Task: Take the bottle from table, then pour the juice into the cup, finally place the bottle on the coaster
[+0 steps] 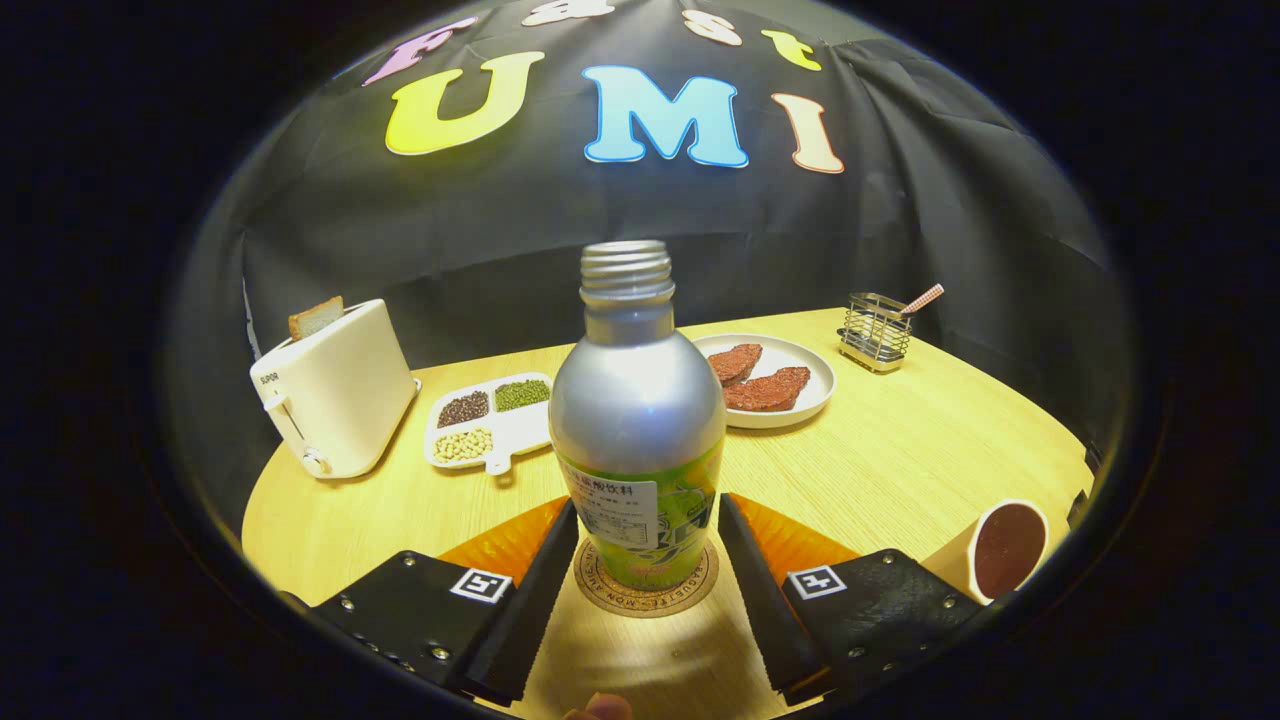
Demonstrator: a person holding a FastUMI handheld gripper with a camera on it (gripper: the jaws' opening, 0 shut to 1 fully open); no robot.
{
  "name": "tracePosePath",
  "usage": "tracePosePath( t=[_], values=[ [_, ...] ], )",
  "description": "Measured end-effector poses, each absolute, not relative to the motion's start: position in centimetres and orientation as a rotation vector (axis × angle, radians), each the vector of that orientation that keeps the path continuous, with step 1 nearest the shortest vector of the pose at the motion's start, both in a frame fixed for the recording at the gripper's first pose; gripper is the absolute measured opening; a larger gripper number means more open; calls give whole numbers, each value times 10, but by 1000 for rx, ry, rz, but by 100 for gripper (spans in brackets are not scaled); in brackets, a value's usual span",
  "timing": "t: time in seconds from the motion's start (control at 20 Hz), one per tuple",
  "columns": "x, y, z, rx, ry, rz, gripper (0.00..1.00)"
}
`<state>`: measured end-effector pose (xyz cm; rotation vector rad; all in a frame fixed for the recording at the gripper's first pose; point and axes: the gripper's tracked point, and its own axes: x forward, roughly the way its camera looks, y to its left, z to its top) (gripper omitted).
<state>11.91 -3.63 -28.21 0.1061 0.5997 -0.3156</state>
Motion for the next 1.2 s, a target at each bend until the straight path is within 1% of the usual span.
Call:
tracePosePath(
  t=[0.2, 0.45, 0.9, 1.2],
  values=[
    [108, -29, -256, 133, 569, -274, 85],
    [91, -29, -205, 131, 492, -231, 86],
    [63, -31, -97, 85, 320, -145, 85],
    [36, -23, -57, 87, 260, -103, 85]
  ],
)
